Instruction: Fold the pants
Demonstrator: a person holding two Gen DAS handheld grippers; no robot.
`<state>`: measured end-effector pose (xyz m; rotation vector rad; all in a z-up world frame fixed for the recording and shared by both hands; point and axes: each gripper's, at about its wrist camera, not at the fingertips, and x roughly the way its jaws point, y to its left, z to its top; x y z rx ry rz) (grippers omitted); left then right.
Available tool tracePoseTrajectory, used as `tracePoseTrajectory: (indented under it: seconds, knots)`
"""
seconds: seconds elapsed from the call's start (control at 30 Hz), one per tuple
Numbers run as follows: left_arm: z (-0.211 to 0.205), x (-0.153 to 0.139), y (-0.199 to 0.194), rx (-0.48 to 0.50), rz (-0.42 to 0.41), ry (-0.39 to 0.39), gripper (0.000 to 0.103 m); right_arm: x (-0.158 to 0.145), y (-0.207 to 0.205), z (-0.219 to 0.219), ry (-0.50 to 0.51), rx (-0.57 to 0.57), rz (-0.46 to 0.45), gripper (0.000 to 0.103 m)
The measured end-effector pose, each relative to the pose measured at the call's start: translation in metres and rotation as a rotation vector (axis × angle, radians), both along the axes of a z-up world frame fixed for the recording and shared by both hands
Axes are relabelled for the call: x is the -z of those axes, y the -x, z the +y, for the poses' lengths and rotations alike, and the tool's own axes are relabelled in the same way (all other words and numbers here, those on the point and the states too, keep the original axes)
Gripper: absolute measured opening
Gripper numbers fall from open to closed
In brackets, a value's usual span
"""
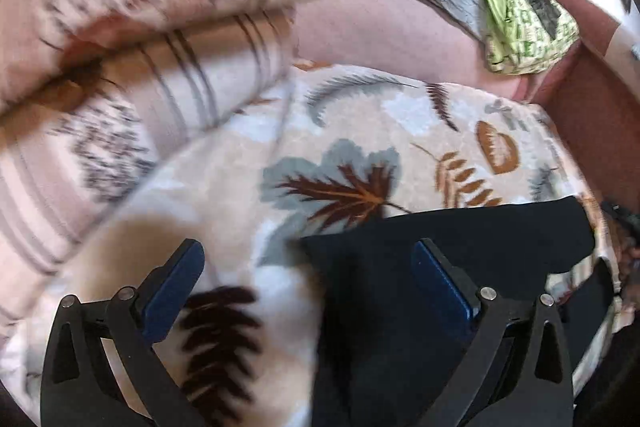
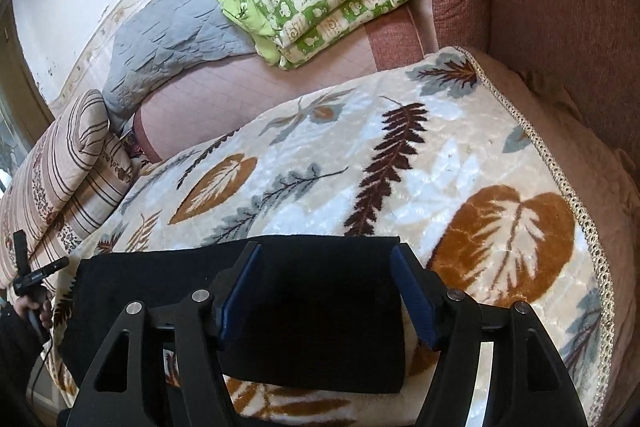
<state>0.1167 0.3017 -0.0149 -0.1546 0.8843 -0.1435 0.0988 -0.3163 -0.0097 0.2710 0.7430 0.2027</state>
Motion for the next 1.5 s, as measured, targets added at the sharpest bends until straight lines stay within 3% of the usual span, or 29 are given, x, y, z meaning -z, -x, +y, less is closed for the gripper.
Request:
tracePoseTrajectory:
  seconds: [0.13, 0.27, 0.33, 0.4, 0.43, 0.63, 0.7, 0.83, 0.87, 0.97, 1.0, 1.17, 1.4, 1.43, 1.5]
  knots:
    - [-0.009, 0.027, -0.013, 0.074, 0.053, 0.037, 0.100, 0.001, -0.001, -0.004, -0.021, 0.018, 0.002, 0.068]
    - [-0.005, 0.039, -0.025, 0.069, 0.085, 0.062, 0.075, 0.002, -0.003, -0.009, -0.044, 0.028, 0.007, 0.068]
    - [-0.005, 0.037, -0.025, 0.081, 0.075, 0.097, 0.052, 0.003, -0.003, -0.010, -0.046, 0.030, 0.007, 0.068]
    - [-0.008, 0.034, -0.024, 0.097, 0.071, 0.099, 0.019, 0.003, -0.004, -0.011, -0.040, 0.036, 0.006, 0.068]
    - [-0.010, 0.032, -0.023, 0.098, 0.068, 0.081, 0.012, 0.003, -0.004, -0.012, -0.042, 0.039, 0.006, 0.068]
    - [-0.016, 0.011, -0.010, 0.128, 0.030, 0.027, 0.003, -0.005, -0.006, -0.033, -0.071, 0.084, -0.018, 0.068]
    - [-0.022, 0.001, -0.006, 0.130, 0.017, -0.003, 0.003, -0.003, -0.012, -0.048, -0.131, 0.098, -0.006, 0.075]
    - [-0.040, -0.020, 0.003, 0.132, -0.014, -0.066, 0.003, 0.007, -0.028, -0.076, -0.229, 0.128, 0.035, 0.077]
    - [-0.044, -0.025, 0.005, 0.131, -0.022, -0.081, 0.003, 0.009, -0.031, -0.080, -0.243, 0.126, 0.042, 0.072]
    - [-0.054, -0.034, 0.004, 0.101, -0.022, -0.117, 0.003, 0.020, -0.044, -0.084, -0.266, 0.102, 0.103, 0.043]
    - [-0.056, -0.036, 0.003, 0.088, -0.020, -0.127, 0.003, 0.024, -0.049, -0.082, -0.261, 0.090, 0.133, 0.038]
    - [-0.058, -0.038, -0.001, 0.028, 0.002, -0.138, 0.003, 0.041, -0.063, -0.067, -0.288, 0.008, 0.221, 0.036]
    - [-0.057, -0.044, 0.000, -0.006, -0.012, -0.122, 0.003, 0.057, -0.069, -0.062, -0.308, 0.003, 0.283, 0.034]
    - [-0.056, -0.045, 0.000, -0.014, -0.017, -0.121, 0.003, 0.056, -0.069, -0.061, -0.306, -0.007, 0.275, 0.030]
    - [-0.055, -0.049, 0.000, -0.026, -0.032, -0.117, 0.003, 0.051, -0.069, -0.057, -0.276, -0.028, 0.251, 0.001]
